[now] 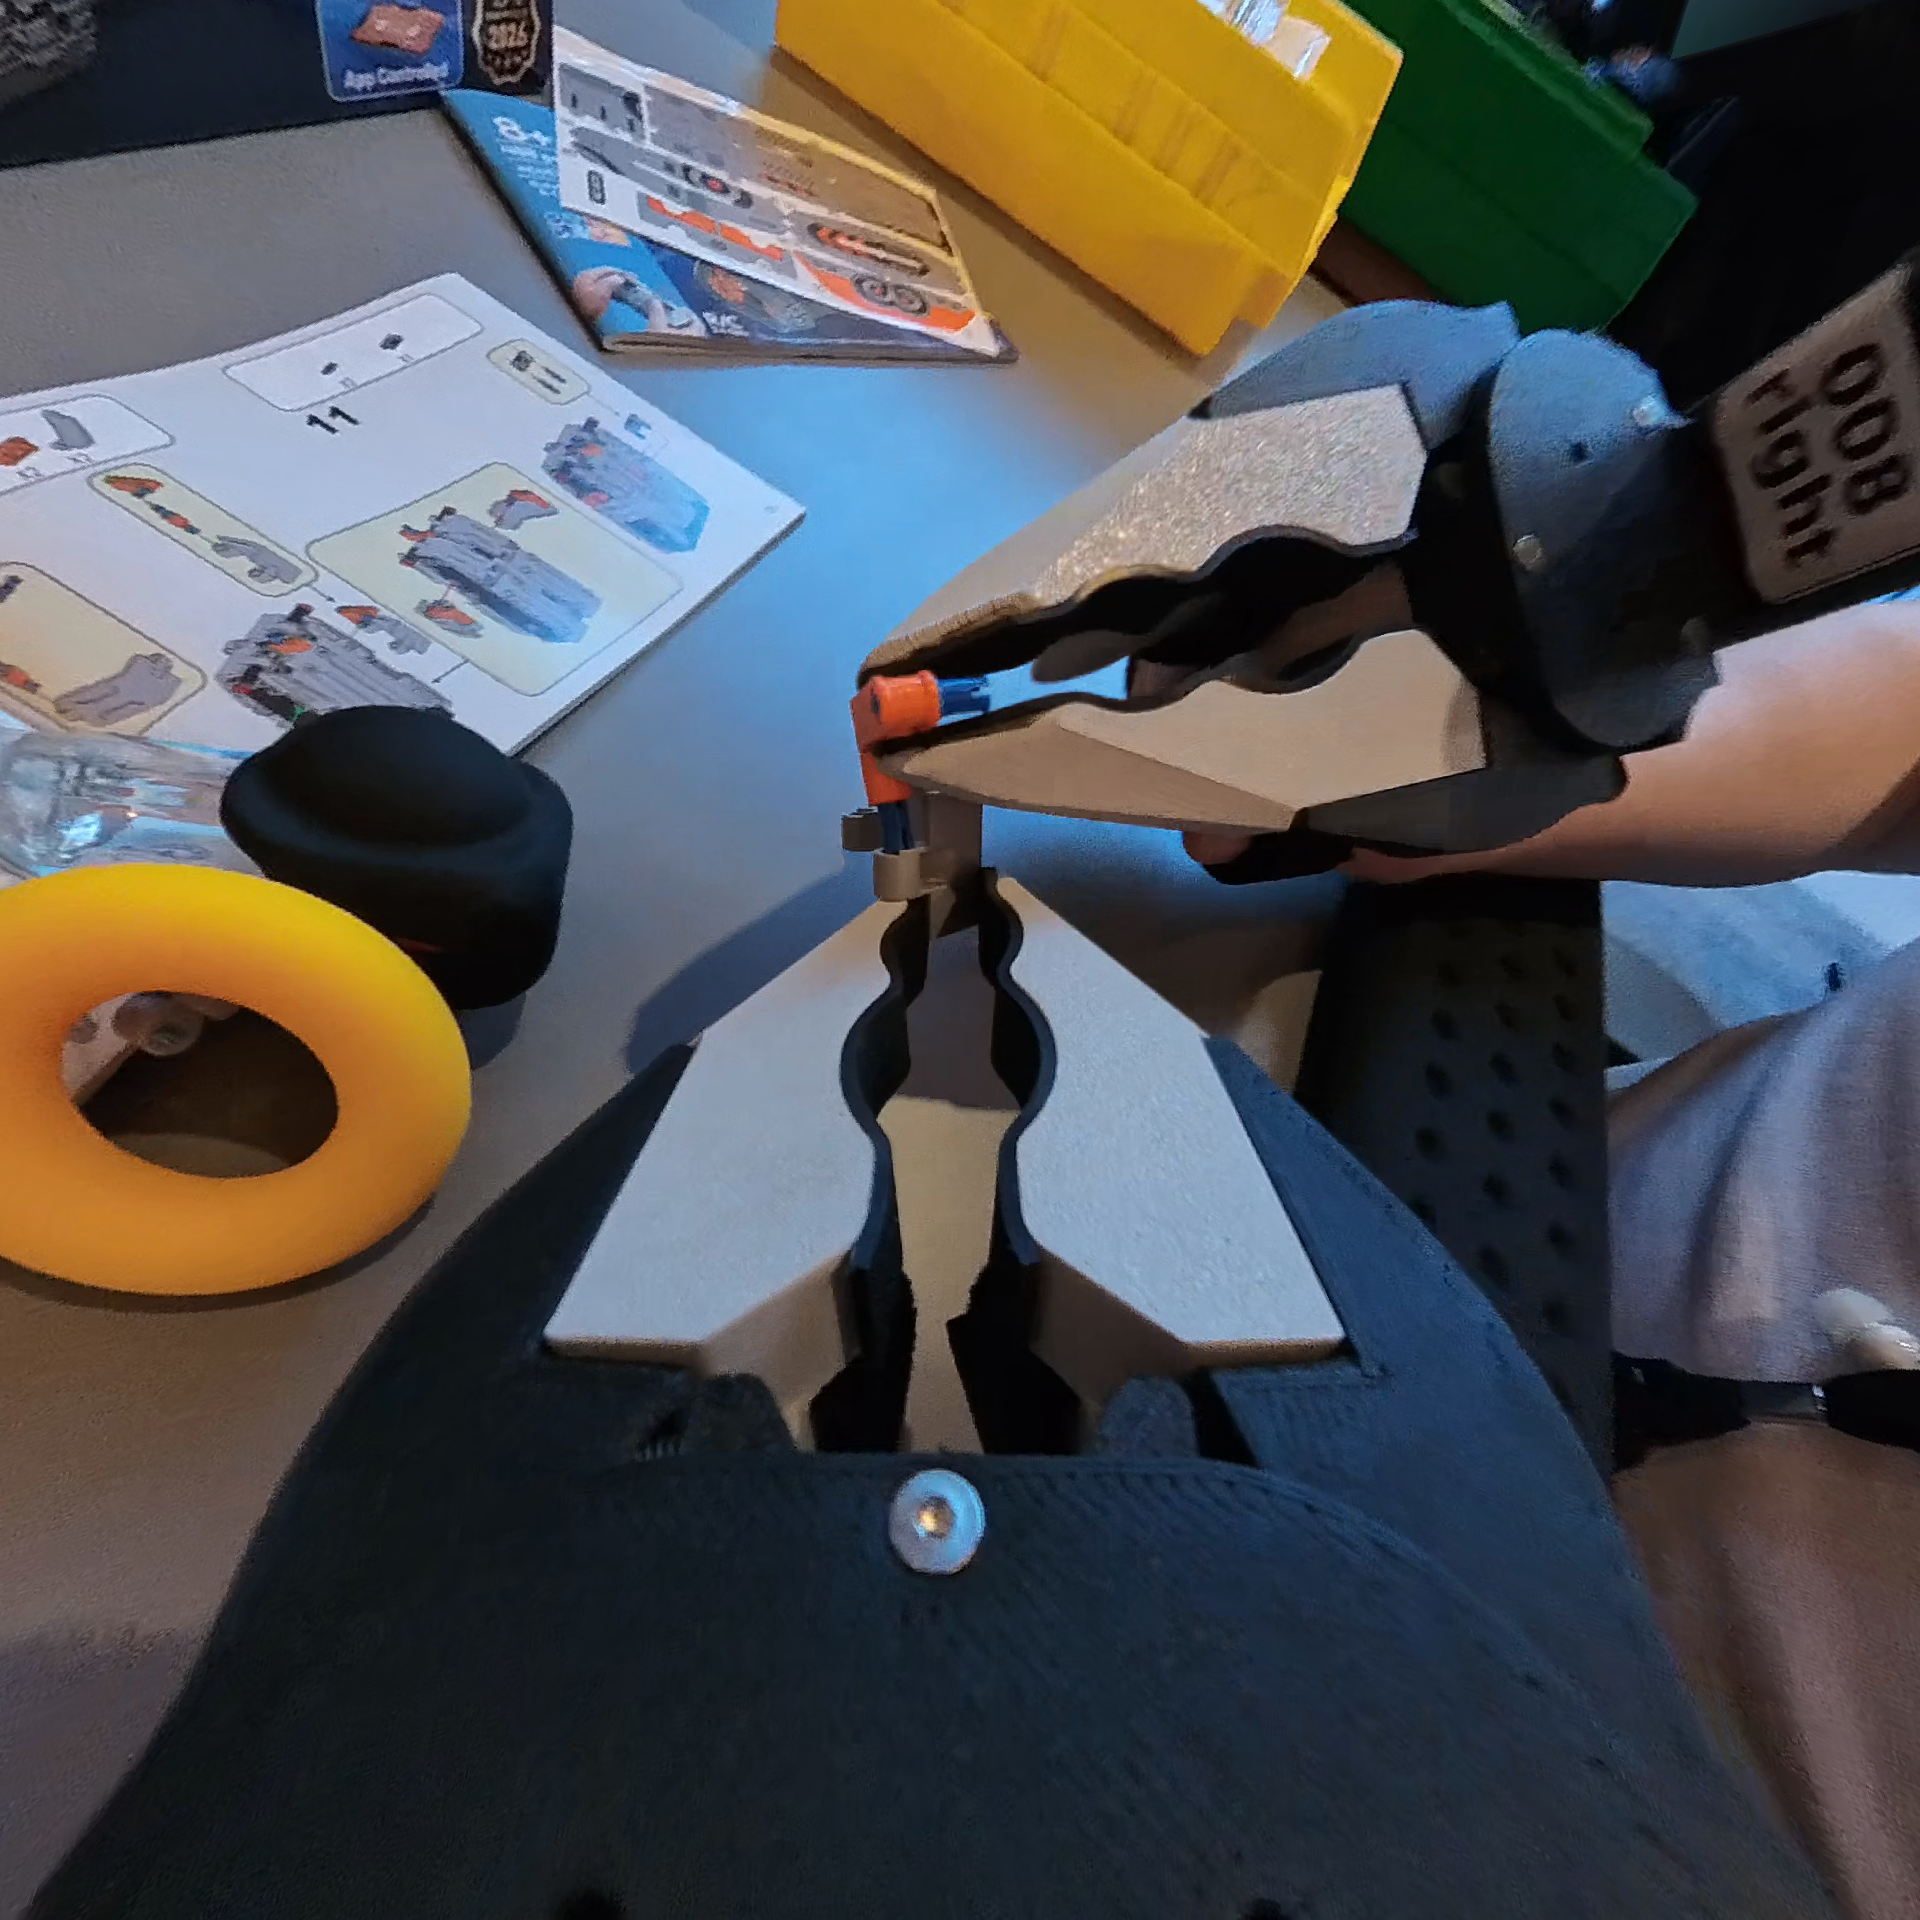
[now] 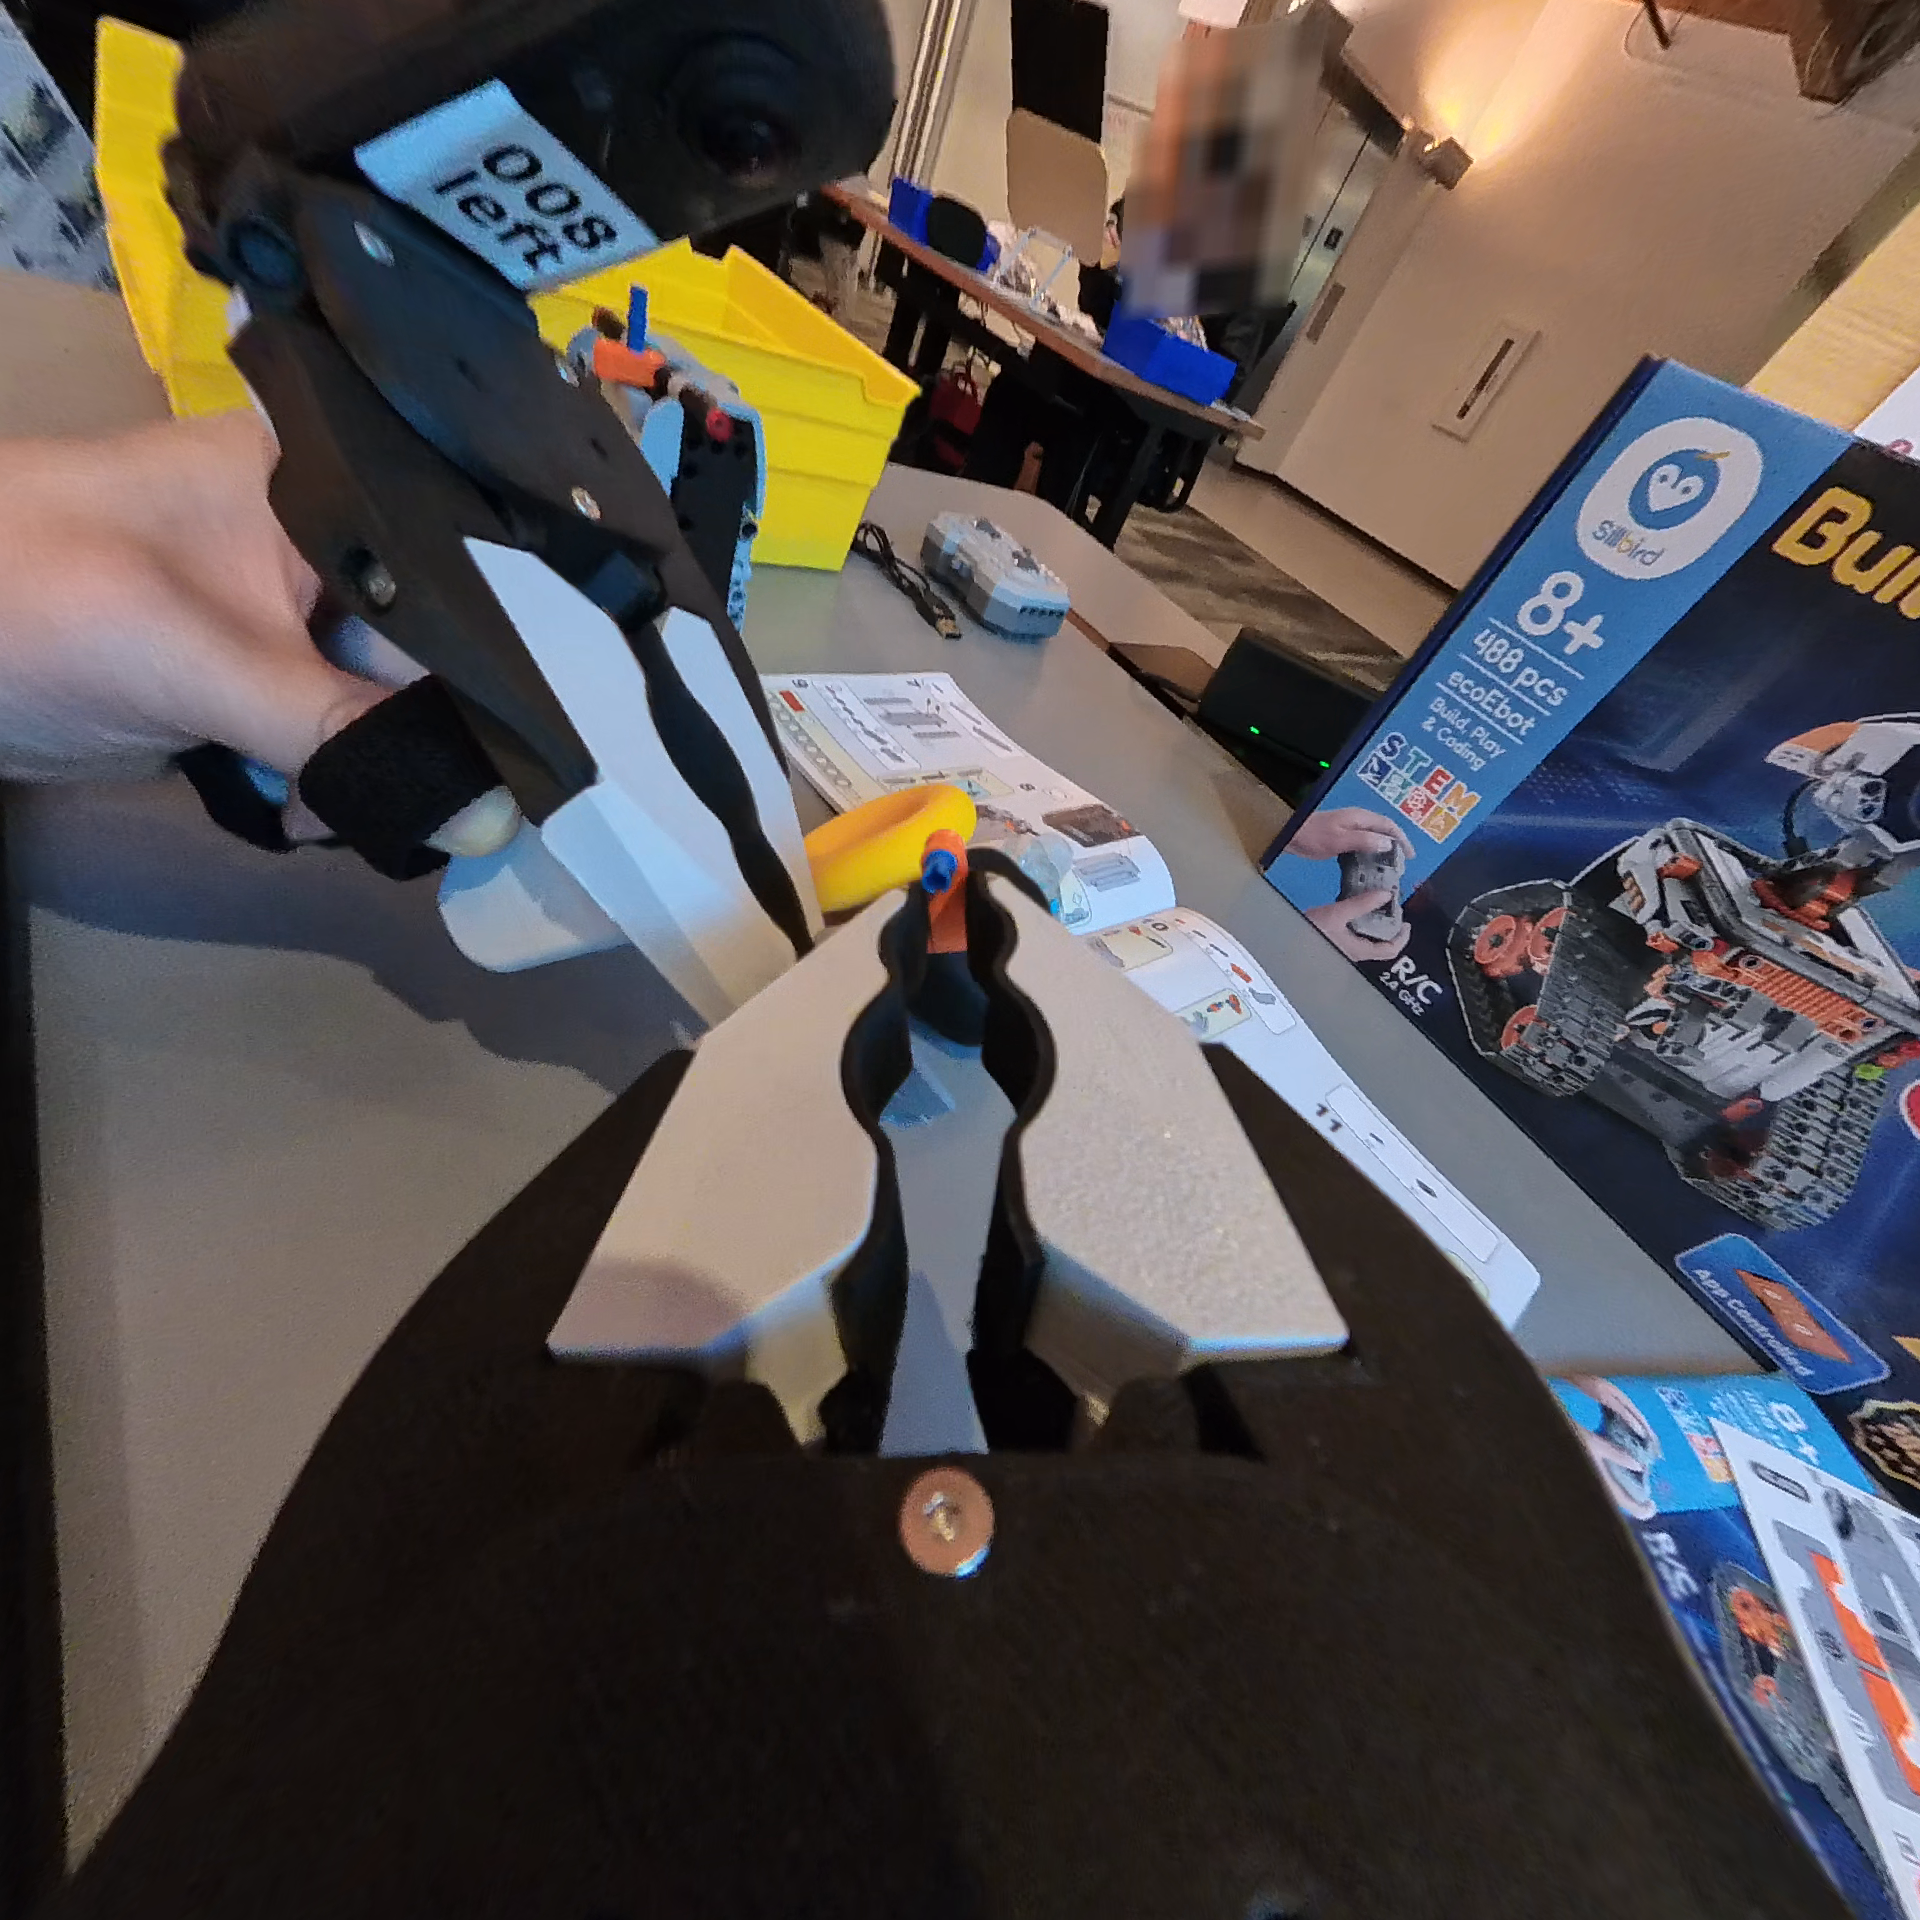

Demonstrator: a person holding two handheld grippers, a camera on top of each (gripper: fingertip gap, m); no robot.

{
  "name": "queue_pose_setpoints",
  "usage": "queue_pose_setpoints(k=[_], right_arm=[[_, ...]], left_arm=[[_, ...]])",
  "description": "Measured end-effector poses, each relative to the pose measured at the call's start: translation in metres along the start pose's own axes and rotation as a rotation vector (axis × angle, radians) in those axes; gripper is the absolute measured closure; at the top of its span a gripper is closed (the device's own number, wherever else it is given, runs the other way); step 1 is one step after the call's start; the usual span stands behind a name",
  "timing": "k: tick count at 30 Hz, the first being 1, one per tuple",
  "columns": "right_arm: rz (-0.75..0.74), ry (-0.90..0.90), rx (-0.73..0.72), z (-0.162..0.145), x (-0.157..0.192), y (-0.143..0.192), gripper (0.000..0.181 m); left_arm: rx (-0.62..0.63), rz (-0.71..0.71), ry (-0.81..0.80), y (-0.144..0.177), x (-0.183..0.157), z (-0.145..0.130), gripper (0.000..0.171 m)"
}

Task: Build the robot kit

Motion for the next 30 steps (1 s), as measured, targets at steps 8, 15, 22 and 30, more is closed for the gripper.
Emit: queue_pose_setpoints(k=[8,15,22,30], right_arm=[[0.023,0.165,0.156,0.0,0.004,-0.008,0.175],[0.002,0.119,0.23,-0.001,0.003,-0.011,0.175],[-0.059,-0.065,0.255,-0.01,0.002,-0.013,0.175],[-0.138,-0.192,0.268,-0.023,0.002,-0.006,0.175]], left_arm=[[0.083,0.134,-0.09,-0.005,0.003,-0.006,0.164],[0.11,0.222,-0.134,-0.008,0.004,-0.006,0.164],[0.146,0.277,-0.122,-0.017,0.007,-0.01,0.164],[0.186,0.335,-0.17,-0.029,0.004,-0.013,0.164]])
Point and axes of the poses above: each gripper's, where its closed fingertips meet, y back along the fingers, z out of its top, x = y × z across the jaws, the point moved 6 cm from there along y, back along the fingers, and after that the axes turned 4 degrees about z, right-handed, at the moved point
